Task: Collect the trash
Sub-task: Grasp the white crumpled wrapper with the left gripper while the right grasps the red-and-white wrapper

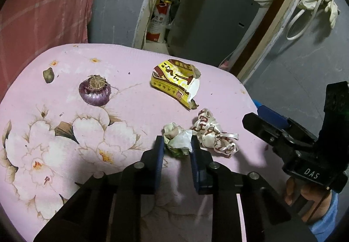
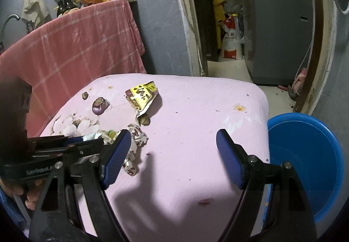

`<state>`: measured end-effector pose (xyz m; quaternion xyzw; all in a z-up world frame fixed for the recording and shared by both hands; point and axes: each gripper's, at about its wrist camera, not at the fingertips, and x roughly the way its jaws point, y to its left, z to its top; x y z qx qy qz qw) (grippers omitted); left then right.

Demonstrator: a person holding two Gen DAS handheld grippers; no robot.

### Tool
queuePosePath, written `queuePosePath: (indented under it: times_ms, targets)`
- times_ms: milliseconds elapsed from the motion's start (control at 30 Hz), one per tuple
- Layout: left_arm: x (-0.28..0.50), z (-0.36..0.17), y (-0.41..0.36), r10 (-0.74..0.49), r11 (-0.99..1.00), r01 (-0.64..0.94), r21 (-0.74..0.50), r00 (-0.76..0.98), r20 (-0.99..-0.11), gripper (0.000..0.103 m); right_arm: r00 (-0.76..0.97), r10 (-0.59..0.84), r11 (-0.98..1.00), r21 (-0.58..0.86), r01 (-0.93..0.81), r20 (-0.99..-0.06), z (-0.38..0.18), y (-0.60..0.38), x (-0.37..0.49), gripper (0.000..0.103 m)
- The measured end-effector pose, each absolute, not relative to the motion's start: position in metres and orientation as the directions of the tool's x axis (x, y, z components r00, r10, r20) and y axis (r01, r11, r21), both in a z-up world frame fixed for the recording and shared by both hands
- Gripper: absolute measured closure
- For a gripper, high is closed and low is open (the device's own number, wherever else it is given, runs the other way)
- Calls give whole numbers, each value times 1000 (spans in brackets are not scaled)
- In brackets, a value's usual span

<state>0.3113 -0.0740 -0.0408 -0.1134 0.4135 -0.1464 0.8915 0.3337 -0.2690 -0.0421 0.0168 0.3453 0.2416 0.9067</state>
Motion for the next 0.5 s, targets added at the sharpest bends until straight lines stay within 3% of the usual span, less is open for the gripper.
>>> queuePosePath:
  times_ms: [133, 500]
  targets:
    - [310, -40, -70, -355, 928, 146, -341, 621, -699, 86, 592, 513, 846, 251, -470, -621, -45, -264, 334, 26]
    - [296, -37, -38, -299, 935, 57, -350, 657, -692, 86, 492, 539, 795, 219, -566, -684, -56, -226, 332, 46]
